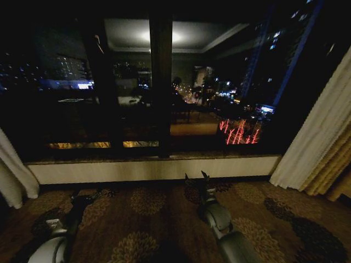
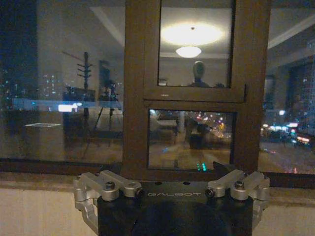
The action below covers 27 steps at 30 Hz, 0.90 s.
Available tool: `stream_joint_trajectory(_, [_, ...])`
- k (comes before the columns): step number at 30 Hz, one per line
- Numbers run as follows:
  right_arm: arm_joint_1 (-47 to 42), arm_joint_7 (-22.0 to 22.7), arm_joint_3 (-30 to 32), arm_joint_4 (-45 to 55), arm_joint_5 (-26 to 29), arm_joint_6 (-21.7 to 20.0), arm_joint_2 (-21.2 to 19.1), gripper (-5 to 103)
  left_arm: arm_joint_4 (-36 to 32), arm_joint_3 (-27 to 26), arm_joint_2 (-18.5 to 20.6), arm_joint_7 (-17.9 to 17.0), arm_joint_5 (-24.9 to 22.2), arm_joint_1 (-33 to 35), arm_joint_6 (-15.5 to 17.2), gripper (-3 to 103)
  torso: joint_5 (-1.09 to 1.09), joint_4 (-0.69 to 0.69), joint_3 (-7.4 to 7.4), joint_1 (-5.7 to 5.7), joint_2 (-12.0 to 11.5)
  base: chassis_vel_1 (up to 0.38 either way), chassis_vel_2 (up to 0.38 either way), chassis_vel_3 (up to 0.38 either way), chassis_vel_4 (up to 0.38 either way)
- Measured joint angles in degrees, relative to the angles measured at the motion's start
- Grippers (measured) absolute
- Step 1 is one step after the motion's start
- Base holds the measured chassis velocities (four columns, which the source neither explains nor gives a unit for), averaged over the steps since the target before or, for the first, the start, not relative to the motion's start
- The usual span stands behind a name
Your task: Open the curtains by pulling them apart, changing their state from closed to fully open.
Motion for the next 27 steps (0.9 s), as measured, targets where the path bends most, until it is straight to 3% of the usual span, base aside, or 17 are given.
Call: stream_joint_trajectory(27, [0.0, 0.0, 0.0, 0.0, 0.0, 0.0, 0.0, 100, 0.0, 0.0, 0.0, 0.0, 0.0, 0.0, 0.0, 100, 0.0, 0.0, 0.0, 0.0, 0.0, 0.0, 0.0, 0.0, 0.0])
